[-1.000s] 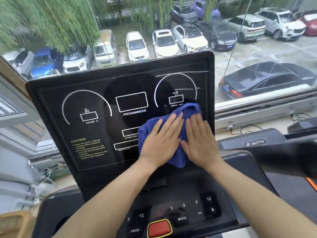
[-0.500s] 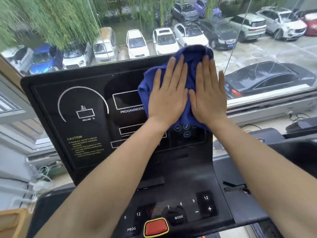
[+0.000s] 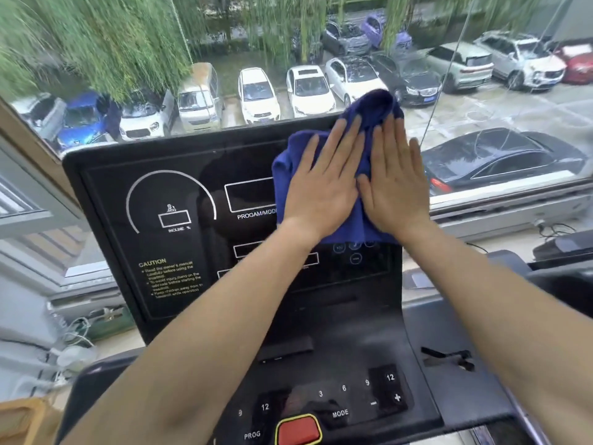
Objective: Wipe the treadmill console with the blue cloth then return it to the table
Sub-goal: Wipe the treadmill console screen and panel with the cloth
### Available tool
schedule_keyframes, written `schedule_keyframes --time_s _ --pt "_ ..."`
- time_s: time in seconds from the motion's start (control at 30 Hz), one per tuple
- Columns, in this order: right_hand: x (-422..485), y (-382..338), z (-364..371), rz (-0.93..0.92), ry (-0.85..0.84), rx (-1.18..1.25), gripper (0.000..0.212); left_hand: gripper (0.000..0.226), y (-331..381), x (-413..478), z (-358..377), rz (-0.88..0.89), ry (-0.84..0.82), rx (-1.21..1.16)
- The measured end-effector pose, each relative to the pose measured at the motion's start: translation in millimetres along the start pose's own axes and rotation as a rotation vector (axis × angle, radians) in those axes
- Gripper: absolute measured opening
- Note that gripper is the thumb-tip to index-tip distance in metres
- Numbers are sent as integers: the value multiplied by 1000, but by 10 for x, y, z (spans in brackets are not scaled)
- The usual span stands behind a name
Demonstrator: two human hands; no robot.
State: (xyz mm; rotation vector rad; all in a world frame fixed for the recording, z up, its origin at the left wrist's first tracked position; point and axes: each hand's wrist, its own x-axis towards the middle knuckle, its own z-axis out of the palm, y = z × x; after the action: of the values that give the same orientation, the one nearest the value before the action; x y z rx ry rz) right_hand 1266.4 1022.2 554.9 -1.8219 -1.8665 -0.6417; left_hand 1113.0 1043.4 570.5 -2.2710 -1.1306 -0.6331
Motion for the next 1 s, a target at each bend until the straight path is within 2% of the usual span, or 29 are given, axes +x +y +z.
schedule_keyframes --time_s 0.07,0.17,0.53,0.67,0.83,1.0 --pt "88 -30 -47 51 14 9 73 60 -30 127 -25 -2 12 -10" --pt "19 -311 -9 61 18 28 73 57 -207 -146 -5 14 4 22" --pt "328 -2483 -46 -238 50 52 73 59 -2000 -1414 -352 -287 44 121" --pt "364 -3038 -42 -343 29 52 70 59 -2359 -1793 -404 -429 41 135" --pt "354 -2978 -10 -425 59 46 69 65 -2296 -1784 -387 -481 19 130" --pt "392 -2308 -21 -389 108 39 68 69 -1836 -1305 -353 -447 15 130"
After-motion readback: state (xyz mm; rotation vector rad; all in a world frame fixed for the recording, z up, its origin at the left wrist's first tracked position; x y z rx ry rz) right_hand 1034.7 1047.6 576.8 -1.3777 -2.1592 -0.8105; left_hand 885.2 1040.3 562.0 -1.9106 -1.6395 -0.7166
